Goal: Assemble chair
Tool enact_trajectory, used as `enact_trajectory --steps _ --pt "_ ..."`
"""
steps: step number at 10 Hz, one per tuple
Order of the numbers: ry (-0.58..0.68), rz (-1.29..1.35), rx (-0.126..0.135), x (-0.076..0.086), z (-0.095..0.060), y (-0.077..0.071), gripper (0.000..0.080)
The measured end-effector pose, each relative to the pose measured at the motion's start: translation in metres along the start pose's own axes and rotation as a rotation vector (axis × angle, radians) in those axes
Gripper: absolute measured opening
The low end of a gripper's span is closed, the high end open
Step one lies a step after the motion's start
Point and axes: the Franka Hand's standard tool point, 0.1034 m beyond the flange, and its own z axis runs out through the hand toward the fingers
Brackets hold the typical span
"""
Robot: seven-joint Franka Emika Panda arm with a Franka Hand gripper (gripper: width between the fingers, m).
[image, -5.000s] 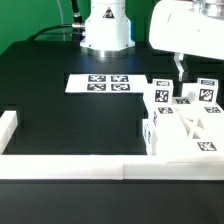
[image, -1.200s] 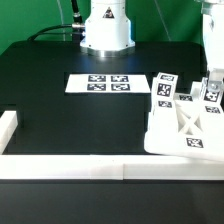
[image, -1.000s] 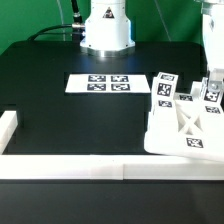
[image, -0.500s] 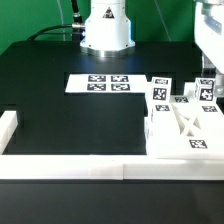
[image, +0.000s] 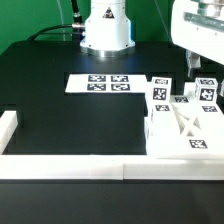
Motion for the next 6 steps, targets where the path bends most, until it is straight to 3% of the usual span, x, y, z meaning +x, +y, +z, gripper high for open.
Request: enact_trajectory --steps 6 --pt "0.000 0.000 0.000 0.0000 0.0001 0.0001 0.0649"
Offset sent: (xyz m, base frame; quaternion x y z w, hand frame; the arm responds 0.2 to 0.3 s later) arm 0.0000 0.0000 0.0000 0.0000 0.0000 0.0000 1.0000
